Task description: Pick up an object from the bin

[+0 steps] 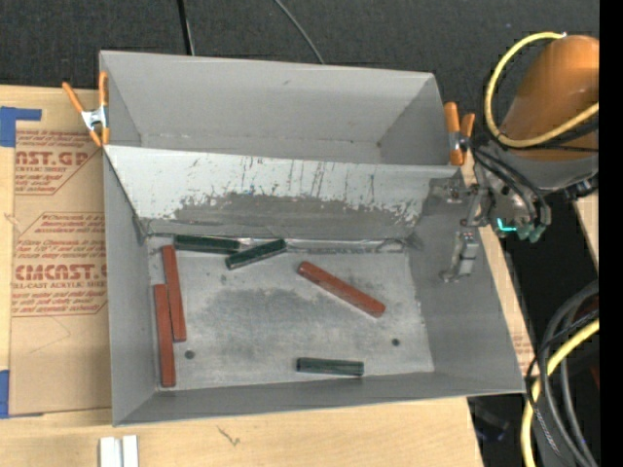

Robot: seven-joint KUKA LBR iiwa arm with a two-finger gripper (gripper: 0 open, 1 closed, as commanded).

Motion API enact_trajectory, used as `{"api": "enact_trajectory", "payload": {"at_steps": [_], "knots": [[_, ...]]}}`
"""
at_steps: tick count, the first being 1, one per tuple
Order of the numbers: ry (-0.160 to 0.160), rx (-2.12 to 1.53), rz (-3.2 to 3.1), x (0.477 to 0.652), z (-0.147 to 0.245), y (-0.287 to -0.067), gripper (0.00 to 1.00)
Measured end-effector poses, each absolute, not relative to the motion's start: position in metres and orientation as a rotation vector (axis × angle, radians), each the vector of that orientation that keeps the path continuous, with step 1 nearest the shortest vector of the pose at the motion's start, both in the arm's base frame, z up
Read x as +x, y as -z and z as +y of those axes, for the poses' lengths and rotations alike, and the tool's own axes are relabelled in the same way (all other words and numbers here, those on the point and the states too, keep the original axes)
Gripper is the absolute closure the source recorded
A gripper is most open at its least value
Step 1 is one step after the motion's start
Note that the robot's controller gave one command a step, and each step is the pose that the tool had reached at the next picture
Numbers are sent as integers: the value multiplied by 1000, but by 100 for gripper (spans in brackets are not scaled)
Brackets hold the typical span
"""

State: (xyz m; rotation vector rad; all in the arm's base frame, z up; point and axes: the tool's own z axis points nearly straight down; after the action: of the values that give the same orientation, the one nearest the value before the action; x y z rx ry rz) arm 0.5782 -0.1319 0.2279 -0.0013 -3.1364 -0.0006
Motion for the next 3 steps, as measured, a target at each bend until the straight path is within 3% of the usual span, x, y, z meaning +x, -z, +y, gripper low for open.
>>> {"api": "enact_trajectory", "payload": {"at_steps": [1, 2, 3], "knots": [[-1, 1, -3144, 580, -131, -233, 0], [-4, 99, -3148, 573, -112, -193, 0], [0, 93, -3146, 553, -104, -132, 0]]}}
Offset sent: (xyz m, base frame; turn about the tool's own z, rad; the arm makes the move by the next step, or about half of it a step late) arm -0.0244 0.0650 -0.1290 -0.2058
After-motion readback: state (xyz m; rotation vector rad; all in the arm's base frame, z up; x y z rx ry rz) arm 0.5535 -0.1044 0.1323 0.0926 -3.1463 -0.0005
